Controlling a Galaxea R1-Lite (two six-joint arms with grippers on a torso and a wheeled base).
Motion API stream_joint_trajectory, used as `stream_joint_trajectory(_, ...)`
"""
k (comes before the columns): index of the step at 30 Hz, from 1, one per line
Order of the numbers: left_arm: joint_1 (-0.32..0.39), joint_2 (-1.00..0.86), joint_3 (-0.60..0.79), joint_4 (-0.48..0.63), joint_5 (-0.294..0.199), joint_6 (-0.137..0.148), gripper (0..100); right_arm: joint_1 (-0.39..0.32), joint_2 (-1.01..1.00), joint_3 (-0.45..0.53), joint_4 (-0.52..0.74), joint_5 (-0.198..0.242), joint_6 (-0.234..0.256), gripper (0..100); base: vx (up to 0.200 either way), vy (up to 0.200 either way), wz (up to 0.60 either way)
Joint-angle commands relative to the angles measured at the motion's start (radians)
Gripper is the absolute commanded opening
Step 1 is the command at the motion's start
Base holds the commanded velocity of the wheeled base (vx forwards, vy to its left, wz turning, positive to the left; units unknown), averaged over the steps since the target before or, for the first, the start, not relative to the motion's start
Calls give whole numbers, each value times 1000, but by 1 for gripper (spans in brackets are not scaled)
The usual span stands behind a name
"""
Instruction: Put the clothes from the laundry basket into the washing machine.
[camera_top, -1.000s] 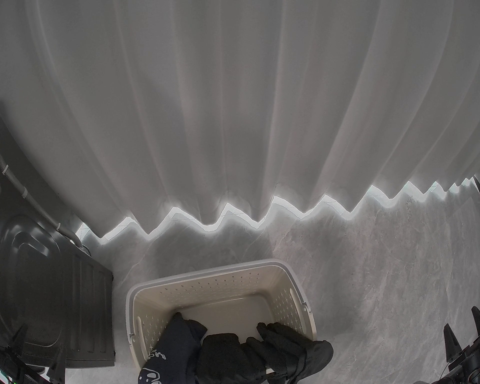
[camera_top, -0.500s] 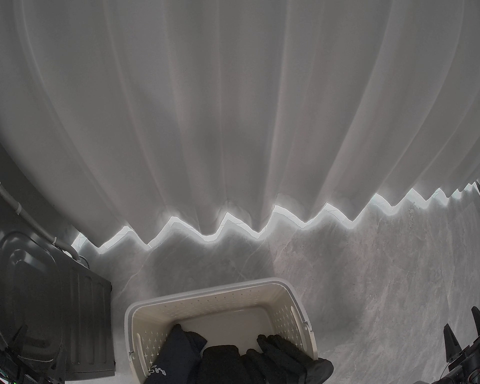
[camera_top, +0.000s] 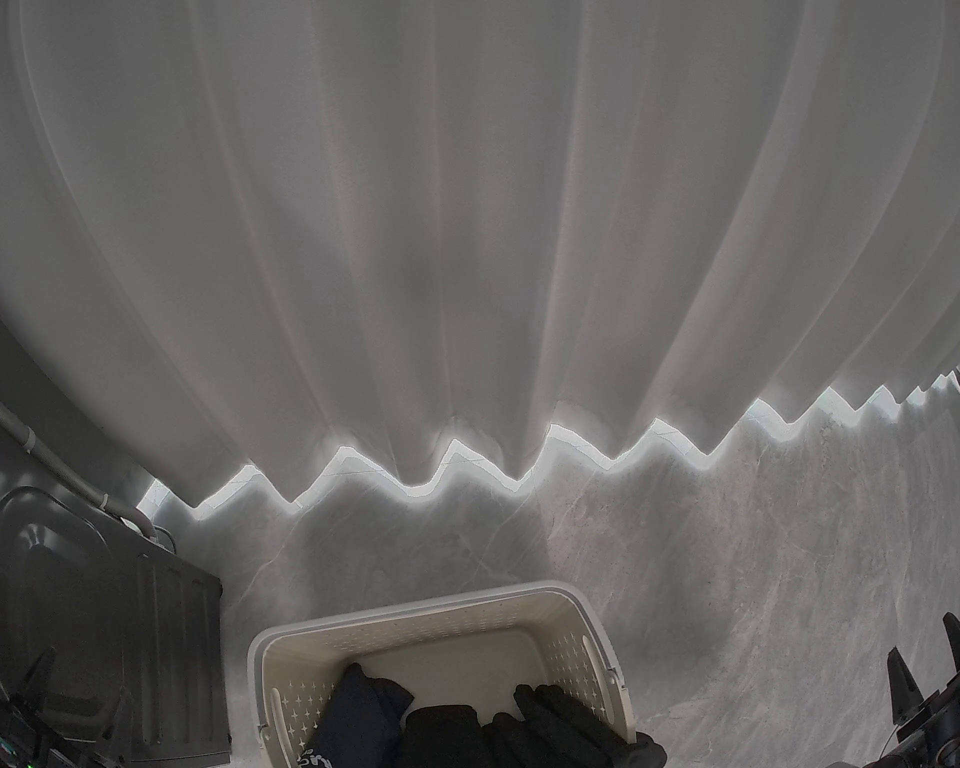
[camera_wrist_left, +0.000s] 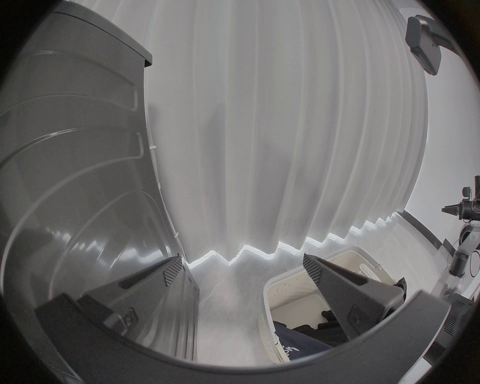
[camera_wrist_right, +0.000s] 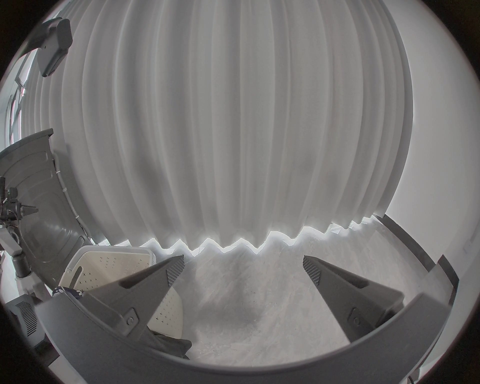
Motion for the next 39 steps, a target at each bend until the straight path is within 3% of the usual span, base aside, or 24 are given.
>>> stream_joint_trajectory(1, 0, -18, 18, 0, 0, 0, 100, 0, -16, 18, 0, 0, 0, 100, 0, 0, 0)
stream_joint_trajectory(30, 0, -18, 18, 0, 0, -2, 100, 3, -16, 18, 0, -2, 3, 100, 0, 0, 0)
stream_joint_trajectory(39, 0, -18, 18, 0, 0, 0, 100, 3, -16, 18, 0, -2, 3, 100, -200, 0, 0)
